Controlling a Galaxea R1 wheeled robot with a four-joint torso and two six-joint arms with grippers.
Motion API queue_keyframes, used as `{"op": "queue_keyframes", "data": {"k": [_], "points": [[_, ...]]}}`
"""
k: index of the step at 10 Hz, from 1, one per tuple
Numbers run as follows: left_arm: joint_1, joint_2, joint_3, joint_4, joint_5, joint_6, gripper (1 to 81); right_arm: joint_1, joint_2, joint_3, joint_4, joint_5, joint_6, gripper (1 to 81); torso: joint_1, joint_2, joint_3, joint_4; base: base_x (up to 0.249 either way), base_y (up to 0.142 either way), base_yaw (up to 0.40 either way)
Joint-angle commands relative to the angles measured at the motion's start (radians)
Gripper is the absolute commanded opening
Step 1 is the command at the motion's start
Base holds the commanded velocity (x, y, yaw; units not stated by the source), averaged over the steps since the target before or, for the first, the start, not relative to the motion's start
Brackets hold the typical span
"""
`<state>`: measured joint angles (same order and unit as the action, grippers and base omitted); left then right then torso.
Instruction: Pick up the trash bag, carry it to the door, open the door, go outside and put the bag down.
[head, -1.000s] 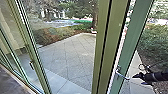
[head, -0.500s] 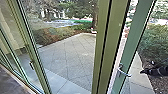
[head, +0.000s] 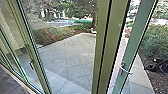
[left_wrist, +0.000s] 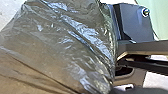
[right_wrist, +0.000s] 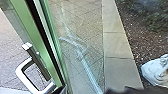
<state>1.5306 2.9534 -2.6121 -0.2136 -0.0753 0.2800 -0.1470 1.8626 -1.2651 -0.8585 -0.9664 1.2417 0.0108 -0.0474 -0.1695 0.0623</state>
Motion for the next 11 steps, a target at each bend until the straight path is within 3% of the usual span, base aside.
{"op": "queue_keyframes", "data": {"k": [1,4,7,9,11], "points": [[-0.026,-0.002,0.009,0.0,0.066,-0.001,1.0,0.112,-0.038,-0.002,-0.138,-0.049,-0.004,81.1,0.0,0.0,0.0,0.0,0.0,0.0,0.0],[-0.026,0.001,0.006,0.0,0.066,-0.001,1.0,0.092,-0.073,-0.028,-0.218,-0.049,-0.019,81.1,0.0,0.0,0.0,0.0,0.0,0.0,0.0],[-0.025,-0.002,0.004,-0.009,0.066,-0.001,1.0,0.094,-0.11,-0.051,-0.253,-0.037,-0.123,81.1,0.0,0.0,0.0,0.0,0.0,0.0,0.0],[-0.023,0.0,0.004,-0.01,0.066,-0.002,1.0,0.103,-0.115,-0.088,-0.303,-0.034,-0.133,81.1,0.0,0.0,0.0,0.0,0.0,0.0,0.0],[-0.02,-0.003,0.004,-0.012,0.066,-0.002,1.0,0.14,-0.101,-0.141,-0.318,-0.032,-0.194,81.1,0.0,0.0,0.0,0.0,0.0,0.0,0.0]]}}
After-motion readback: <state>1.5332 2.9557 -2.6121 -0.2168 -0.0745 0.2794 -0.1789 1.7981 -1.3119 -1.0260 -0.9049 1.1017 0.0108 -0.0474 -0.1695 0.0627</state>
